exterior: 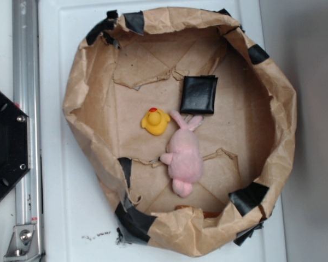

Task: Grab the yellow duck.

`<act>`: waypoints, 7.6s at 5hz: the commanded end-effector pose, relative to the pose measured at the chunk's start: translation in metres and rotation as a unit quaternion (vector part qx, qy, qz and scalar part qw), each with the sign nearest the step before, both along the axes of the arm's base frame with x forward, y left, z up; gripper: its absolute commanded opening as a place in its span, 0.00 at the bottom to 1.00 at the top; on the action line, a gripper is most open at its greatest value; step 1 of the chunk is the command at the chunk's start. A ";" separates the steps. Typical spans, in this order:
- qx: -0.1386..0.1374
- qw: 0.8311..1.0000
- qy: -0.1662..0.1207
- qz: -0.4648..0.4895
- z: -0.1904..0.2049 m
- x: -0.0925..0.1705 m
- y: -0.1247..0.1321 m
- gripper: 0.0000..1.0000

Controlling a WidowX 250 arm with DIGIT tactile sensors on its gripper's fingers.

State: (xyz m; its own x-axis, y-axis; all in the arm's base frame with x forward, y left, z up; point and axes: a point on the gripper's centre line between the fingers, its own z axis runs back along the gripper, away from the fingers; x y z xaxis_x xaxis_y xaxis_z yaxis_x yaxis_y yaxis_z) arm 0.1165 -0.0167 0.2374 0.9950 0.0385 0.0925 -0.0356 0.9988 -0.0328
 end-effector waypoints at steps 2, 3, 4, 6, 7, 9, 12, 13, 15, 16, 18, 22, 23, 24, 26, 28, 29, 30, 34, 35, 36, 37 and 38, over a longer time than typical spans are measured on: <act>-0.001 0.999 -0.052 -0.001 0.001 0.050 0.015 1.00; -0.003 0.995 -0.096 -0.027 -0.014 0.100 0.024 1.00; 0.023 0.991 -0.105 -0.075 -0.062 0.135 0.023 1.00; 0.031 0.988 -0.053 -0.142 -0.116 0.140 0.018 1.00; 0.031 0.988 -0.053 -0.142 -0.116 0.140 0.018 1.00; 0.031 0.988 -0.053 -0.142 -0.116 0.140 0.018 1.00; 0.050 0.993 -0.005 -0.110 -0.169 0.134 0.043 1.00; 0.053 0.994 -0.002 -0.099 -0.176 0.132 0.048 1.00; 0.061 0.995 -0.018 -0.079 -0.183 0.142 0.049 1.00; 0.071 0.993 -0.002 -0.091 -0.200 0.138 0.062 1.00; 0.088 0.990 0.017 -0.109 -0.224 0.137 0.058 1.00; 0.049 0.972 0.066 -0.220 -0.261 0.096 -0.011 1.00; 0.042 0.971 0.043 -0.230 -0.246 0.095 -0.021 1.00; 0.031 0.975 0.025 -0.220 -0.235 0.098 -0.017 1.00; 0.006 0.978 0.009 -0.210 -0.223 0.090 -0.013 1.00; -0.048 0.982 -0.010 -0.180 -0.202 0.079 0.007 1.00; -0.054 0.984 -0.005 -0.170 -0.204 0.081 0.010 1.00; -0.056 0.985 -0.002 -0.165 -0.205 0.083 0.012 1.00; -0.001 0.990 0.039 -0.133 -0.226 0.078 0.030 1.00; 0.023 0.992 0.047 -0.119 -0.219 0.071 0.033 1.00; 0.029 0.993 0.054 -0.102 -0.217 0.065 0.039 1.00; 0.025 0.994 0.054 -0.092 -0.212 0.060 0.043 1.00; 0.011 0.995 0.051 -0.085 -0.210 0.058 0.043 0.00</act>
State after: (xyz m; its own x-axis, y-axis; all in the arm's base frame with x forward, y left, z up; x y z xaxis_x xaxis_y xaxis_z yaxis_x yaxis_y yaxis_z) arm 0.1778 0.0275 0.0216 0.9884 -0.1504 -0.0218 0.1501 0.9886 -0.0125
